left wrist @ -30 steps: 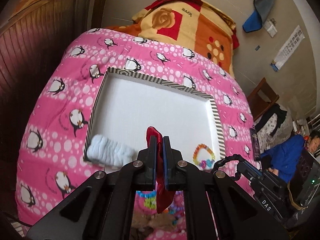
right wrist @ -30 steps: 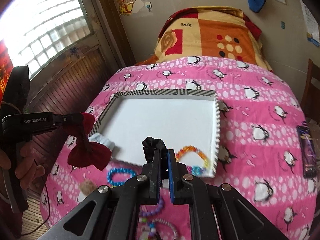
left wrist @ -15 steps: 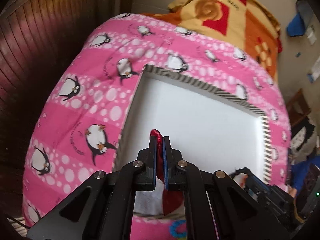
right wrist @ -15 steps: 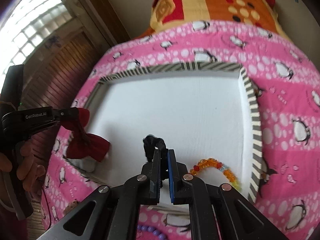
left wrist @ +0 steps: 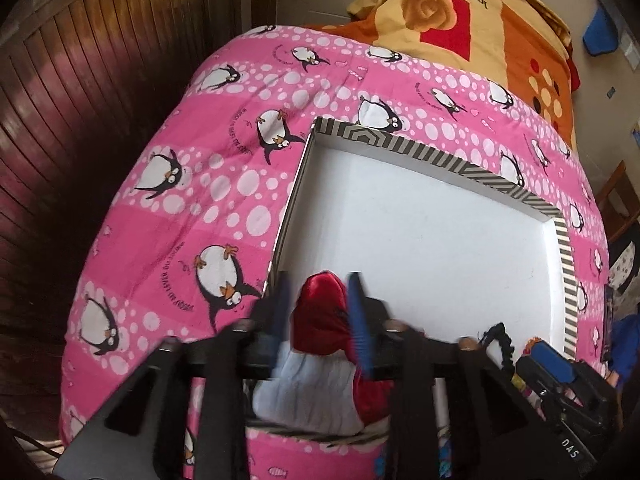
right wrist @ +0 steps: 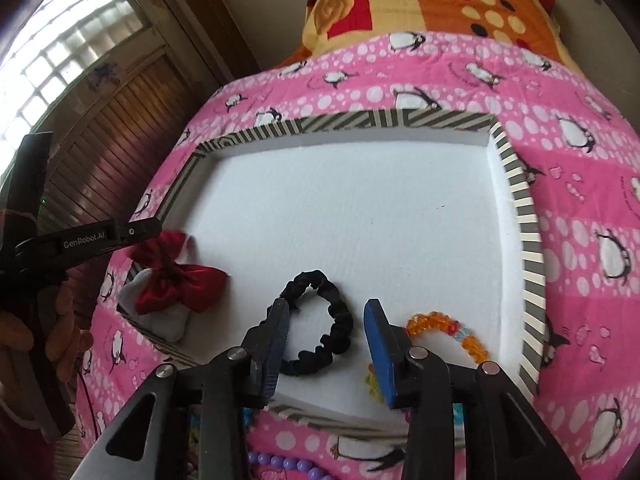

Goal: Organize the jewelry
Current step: 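Open both grippers to drop the bow and scrunchie in the tray, then move both grippers back over the remaining accessories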

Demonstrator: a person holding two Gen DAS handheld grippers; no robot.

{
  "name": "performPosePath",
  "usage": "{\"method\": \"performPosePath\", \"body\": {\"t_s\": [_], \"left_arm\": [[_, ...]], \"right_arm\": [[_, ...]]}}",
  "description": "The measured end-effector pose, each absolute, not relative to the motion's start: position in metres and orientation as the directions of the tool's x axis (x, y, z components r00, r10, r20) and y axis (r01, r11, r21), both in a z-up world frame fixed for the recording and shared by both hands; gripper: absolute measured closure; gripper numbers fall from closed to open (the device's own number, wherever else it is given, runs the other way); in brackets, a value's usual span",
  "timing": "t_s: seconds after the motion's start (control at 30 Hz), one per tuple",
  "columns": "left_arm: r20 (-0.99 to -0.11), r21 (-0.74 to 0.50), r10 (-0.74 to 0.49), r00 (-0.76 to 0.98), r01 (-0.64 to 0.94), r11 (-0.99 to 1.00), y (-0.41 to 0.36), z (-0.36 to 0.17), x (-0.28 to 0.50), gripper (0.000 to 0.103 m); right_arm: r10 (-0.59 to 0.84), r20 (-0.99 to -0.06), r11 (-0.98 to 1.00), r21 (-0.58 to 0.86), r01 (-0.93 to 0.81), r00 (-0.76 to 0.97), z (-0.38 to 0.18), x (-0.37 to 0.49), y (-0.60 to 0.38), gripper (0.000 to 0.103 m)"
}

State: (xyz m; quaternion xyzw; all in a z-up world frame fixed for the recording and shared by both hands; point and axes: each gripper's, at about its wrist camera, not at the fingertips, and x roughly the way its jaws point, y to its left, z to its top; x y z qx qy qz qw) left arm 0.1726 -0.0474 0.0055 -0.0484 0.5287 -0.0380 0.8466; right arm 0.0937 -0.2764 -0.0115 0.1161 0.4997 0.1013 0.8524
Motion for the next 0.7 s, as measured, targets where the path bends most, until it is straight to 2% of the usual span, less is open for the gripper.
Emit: {"method": "performPosePath", "body": {"t_s": [0.07,0.17,0.27,0.7], "left_arm": [[-0.884,-0.122,-0.115,0.453,0.014,0.992,-0.047,0.011,0.166,0.056],[-0.872,-0.111,-0.106,0.478,0.019,0.994,-0.047,0.021,0.153,0.049],[-0.861,-0.097,-0.1,0.498,0.033,0.995,-0.048,0.03,0.137,0.049],[-0.818,-0.043,-0.08,0.569,0.079,0.996,-0.051,0.051,0.056,0.049]], "right_arm": [[0.282,-0.827,0.955,0.289,-0.062,0.487,-0.005,0.086,-0.276,0.066],[0.27,-0.819,0.959,0.278,-0.062,0.506,0.006,0.071,-0.277,0.066],[0.248,-0.812,0.965,0.256,-0.059,0.528,0.017,0.055,-0.278,0.062],[0.175,-0.788,0.982,0.18,-0.052,0.59,0.049,-0.005,-0.27,0.062]]}}
